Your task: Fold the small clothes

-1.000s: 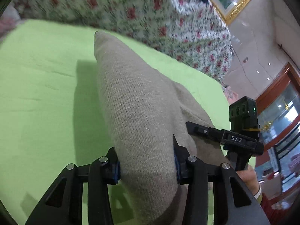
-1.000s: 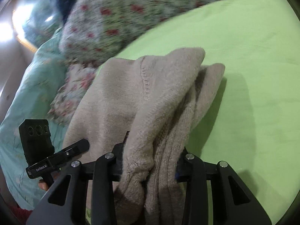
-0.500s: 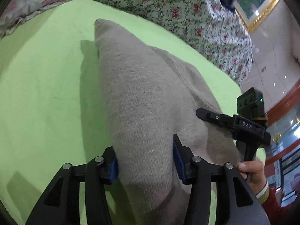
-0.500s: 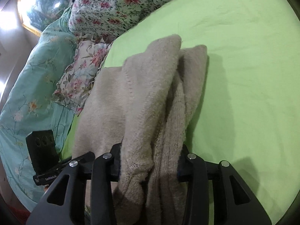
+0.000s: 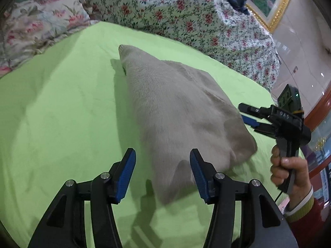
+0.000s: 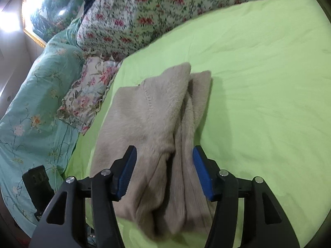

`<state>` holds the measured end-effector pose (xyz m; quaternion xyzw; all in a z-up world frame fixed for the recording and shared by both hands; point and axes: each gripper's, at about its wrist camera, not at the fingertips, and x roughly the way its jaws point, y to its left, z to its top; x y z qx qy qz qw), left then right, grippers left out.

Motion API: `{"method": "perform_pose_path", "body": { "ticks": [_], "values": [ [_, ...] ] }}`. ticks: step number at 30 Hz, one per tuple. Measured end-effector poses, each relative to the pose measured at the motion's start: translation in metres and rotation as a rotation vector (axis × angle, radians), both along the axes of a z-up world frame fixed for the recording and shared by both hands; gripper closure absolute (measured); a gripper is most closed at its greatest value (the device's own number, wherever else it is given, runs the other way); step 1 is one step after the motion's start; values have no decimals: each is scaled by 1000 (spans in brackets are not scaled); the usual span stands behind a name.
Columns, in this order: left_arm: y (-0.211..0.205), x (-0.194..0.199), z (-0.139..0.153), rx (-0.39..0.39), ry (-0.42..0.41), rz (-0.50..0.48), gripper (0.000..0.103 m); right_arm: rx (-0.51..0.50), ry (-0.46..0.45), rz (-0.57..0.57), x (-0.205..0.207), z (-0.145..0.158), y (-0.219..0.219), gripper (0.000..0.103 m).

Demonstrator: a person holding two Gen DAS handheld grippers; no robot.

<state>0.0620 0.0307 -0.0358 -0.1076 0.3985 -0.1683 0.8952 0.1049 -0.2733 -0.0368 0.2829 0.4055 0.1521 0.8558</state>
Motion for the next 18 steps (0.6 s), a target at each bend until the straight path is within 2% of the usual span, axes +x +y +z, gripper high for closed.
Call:
{"method": "perform_pose_path", "body": {
  "ticks": [4,7,11,18],
  "values": [
    [-4,-30,-1,37,-44,-16,47,26,-50,-26,-36,10,-5,45],
    [-7,-39,-13,43,-26,-22,47,42,-61,-19,-53,9,0,45],
    [-14,-36,-27,61,7,-19,47,25,-49,27,-59,6,12,45],
    [-23,-22,-33,102,15,17,47,-3,-24,66,-57,-6,24,45]
  ]
}}
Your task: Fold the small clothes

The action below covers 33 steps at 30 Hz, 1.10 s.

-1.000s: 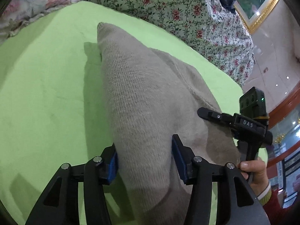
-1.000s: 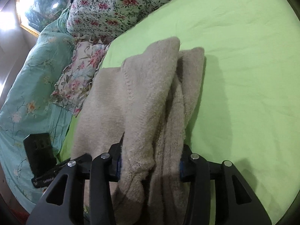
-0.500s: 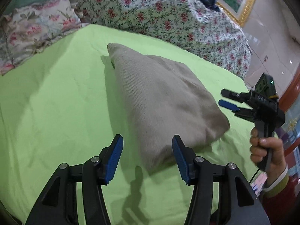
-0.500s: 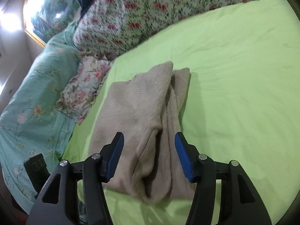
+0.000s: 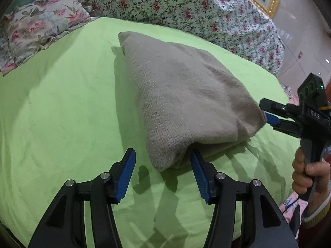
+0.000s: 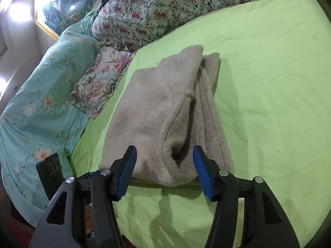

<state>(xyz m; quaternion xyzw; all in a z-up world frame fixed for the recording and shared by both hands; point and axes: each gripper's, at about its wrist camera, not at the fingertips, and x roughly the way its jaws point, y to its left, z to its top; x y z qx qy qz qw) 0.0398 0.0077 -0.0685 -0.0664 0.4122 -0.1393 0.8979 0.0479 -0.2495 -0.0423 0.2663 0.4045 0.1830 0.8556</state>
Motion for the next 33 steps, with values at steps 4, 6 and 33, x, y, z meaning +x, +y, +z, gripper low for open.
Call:
{"method": "perform_pose_path", "body": {
  "ticks": [4,6,33],
  "values": [
    [0,8,-2,41,4,38,47,-27,1,19,4,0,6,45],
    [-2,12,-6,96,15,77,45,-46,0,28,7,-1,11,45],
    [0,25,-15,115,47,98,48,-38,108,-36,44,-20,-3,44]
  ]
}}
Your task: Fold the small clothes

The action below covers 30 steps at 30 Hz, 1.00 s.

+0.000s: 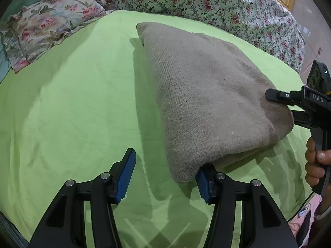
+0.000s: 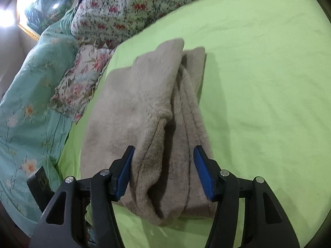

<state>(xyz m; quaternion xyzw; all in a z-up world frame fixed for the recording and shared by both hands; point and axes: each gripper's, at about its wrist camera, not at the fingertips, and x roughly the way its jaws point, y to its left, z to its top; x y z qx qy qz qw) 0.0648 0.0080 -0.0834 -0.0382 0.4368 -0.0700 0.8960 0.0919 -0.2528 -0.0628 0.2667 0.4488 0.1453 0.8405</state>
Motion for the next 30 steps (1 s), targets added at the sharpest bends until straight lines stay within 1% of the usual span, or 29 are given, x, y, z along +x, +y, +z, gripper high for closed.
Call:
{"method": "perform_pose_path", "body": {
  "ticks": [2,3,4,6,8,10,12,14,16,18,19,21,23,25,27,29,30],
  "values": [
    [-2,0,1,4,-3,-1,50,-11,5,28,2,-3,6,45],
    [-3,-1,1,6,-4,-1,51,-13,3,41,3,-3,10,50],
    [-3,-1,1,7,-4,0,52,-5,0,53,4,-5,14,65],
    [-2,0,0,5,1,2,54,40,9,63,8,-10,15,84],
    [-3,-1,2,-5,3,-5,61,57,-13,58,5,-5,11,86],
    [-9,-3,7,-7,-9,-32,78,54,-70,51,-2,10,7,89],
    [-18,-6,12,26,-33,-50,82,38,-108,40,-10,24,1,91],
    [-28,-9,14,67,-49,-60,83,-24,-118,22,-12,28,-6,93],
    [-37,-8,7,107,-33,-66,84,-67,-77,3,-8,16,-13,93],
    [-42,-7,-2,147,-8,-54,85,-71,-31,-2,-5,-3,-18,93],
    [-42,-7,-3,143,-4,-50,85,-80,-13,5,-3,-11,-17,93],
    [-38,-8,-3,116,1,-47,85,-89,-12,6,-4,-18,-14,93],
    [-32,-7,-2,85,16,-46,82,-86,-19,3,-5,-16,-15,93],
    [-27,-9,-2,56,28,-56,81,-86,-18,-1,-6,-15,-16,91],
    [-23,-14,1,43,26,-82,82,-90,-17,0,-7,-14,-17,85],
    [-21,-21,5,33,23,-125,83,-85,-13,-7,-12,-10,-20,82],
    [-19,-25,8,25,18,-150,83,-90,-17,-14,-15,-7,-21,78]
  ]
}}
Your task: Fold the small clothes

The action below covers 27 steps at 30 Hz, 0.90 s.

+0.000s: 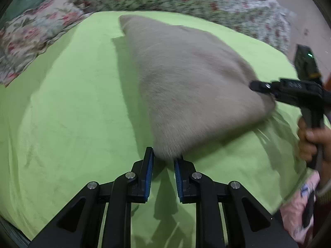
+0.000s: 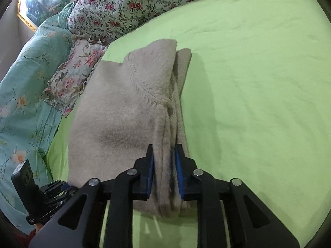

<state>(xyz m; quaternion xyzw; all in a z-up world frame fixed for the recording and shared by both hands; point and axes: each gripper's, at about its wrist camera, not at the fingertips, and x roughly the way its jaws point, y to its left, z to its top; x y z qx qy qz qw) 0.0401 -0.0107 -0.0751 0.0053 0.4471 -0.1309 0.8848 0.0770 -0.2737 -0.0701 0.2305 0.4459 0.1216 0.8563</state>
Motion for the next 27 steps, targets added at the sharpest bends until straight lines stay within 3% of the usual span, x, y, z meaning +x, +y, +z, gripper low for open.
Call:
{"method": "perform_pose_path", "body": {
  "ticks": [2,8,13,18,20,27],
  "values": [
    [9,-11,11,-51,-23,-42,83,-17,-20,-20,-8,9,-3,73],
    [21,-1,43,-238,-93,-82,83,4,-156,-26,-17,50,3,71],
    [1,31,48,-286,-121,-118,83,-28,-185,45,9,56,41,66],
    [-9,56,14,-242,-19,-83,83,-74,-91,33,33,28,48,66],
    [-9,57,-1,-240,7,-68,84,-37,-64,12,36,12,37,67],
    [-7,57,1,-255,2,-51,83,-31,-84,6,18,15,34,66]
  ]
}}
